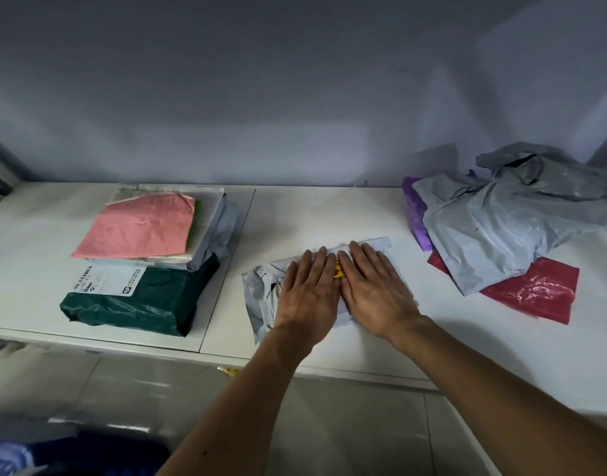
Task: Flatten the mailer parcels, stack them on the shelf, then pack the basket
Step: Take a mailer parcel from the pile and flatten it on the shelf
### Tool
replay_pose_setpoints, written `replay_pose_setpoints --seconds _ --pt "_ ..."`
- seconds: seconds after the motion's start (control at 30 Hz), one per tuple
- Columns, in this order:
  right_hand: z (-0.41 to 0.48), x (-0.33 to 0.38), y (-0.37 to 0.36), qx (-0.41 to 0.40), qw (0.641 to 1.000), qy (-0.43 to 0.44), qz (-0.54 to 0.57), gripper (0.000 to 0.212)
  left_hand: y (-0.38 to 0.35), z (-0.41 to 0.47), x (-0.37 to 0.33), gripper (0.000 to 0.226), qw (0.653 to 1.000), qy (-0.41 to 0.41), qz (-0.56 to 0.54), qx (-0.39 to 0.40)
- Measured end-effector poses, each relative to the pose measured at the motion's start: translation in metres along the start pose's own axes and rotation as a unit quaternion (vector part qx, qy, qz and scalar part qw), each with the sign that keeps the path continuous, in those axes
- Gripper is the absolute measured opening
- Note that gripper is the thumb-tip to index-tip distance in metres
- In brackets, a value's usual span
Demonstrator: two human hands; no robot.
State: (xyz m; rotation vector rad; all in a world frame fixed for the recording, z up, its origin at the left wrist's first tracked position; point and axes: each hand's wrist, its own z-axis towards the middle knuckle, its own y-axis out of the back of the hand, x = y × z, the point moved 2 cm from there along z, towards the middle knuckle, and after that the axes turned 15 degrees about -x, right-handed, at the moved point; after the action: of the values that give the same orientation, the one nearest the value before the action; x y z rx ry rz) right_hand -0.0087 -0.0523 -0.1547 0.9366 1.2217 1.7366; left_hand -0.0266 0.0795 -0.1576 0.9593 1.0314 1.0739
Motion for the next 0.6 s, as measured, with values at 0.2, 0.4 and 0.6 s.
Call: replay_pose_setpoints --seconds 0.2,0.4,0.6 --pt "-0.002 0.002 0.002 0.023 1.000 -0.015 -0.009 0.071 -0.001 -0.001 0.010 0.054 0.998 0.031 0.058 0.019" --pt "-0.022 0.006 0.025 -0.029 0.999 -0.017 -0.040 0.046 0.009 -0.026 0.013 0.066 0.998 0.033 0.053 0.027" --pt "-0.027 0.018 0.023 -0.051 0.998 -0.022 -0.014 0.047 0.013 -0.034 0.008 0.056 0.996 0.060 0.002 0.067"
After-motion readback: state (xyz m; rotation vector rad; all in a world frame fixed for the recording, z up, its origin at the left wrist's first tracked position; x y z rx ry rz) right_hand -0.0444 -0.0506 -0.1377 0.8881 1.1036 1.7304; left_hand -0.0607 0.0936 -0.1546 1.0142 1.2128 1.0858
